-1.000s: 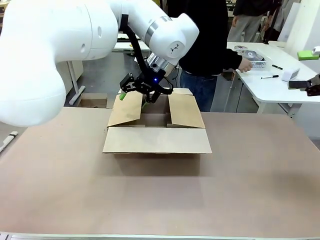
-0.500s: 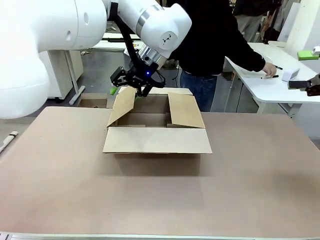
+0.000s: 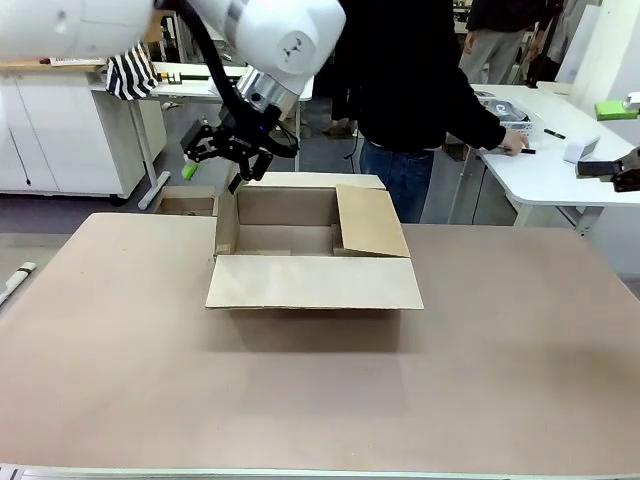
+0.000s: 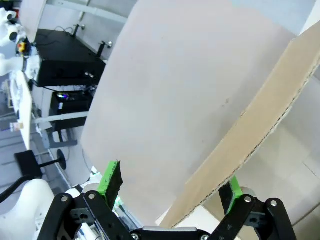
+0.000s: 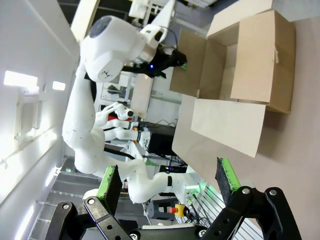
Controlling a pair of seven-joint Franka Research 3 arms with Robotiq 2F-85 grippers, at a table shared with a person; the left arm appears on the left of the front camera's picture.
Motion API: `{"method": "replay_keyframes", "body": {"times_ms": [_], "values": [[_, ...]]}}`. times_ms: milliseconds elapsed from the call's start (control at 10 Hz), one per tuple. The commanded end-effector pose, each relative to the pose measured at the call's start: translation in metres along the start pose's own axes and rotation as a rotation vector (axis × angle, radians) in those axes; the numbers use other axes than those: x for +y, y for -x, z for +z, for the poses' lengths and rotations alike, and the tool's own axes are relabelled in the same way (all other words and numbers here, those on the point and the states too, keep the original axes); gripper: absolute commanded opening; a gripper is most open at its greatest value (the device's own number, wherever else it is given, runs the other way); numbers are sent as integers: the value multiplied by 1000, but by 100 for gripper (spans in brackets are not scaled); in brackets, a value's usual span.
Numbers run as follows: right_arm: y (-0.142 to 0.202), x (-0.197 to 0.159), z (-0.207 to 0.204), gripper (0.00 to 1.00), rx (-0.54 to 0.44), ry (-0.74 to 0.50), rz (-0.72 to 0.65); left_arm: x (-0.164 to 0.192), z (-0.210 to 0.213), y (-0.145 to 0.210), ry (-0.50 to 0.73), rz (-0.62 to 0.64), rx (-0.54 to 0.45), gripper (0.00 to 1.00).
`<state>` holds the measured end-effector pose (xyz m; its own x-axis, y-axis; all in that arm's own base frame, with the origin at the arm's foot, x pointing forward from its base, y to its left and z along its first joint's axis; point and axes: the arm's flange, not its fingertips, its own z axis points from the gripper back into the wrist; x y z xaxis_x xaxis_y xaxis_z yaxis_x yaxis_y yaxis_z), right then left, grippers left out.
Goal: Pack the gift set into the box.
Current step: Place both hands on the side flaps of the Package Box and spread them outward.
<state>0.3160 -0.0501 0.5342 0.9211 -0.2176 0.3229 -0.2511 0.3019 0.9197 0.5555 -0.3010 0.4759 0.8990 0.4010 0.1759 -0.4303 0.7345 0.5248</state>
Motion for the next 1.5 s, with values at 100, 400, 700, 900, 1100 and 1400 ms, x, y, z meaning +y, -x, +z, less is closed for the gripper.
{"method": "replay_keyframes", "body": {"times_ms": [100, 400, 700, 900, 1100, 1400], "values": [[-3, 0, -1, 100, -8, -21, 27, 30, -35, 4, 179, -37, 51, 100], [-3, 0, -1, 100, -8, -21, 27, 70, -65, -14, 400, -173, 63, 100], [-3, 0, -1, 100, -8, -21, 27, 101, -83, -21, 590, -272, 10, 100], [-3, 0, -1, 100, -8, -21, 27, 139, -120, -32, 714, -347, -25, 100], [-3, 0, -1, 100, -8, -21, 27, 154, -146, -40, 820, -411, -84, 100], [-3, 0, -1, 100, -8, -21, 27, 153, -144, -49, 796, -394, -117, 100]]}}
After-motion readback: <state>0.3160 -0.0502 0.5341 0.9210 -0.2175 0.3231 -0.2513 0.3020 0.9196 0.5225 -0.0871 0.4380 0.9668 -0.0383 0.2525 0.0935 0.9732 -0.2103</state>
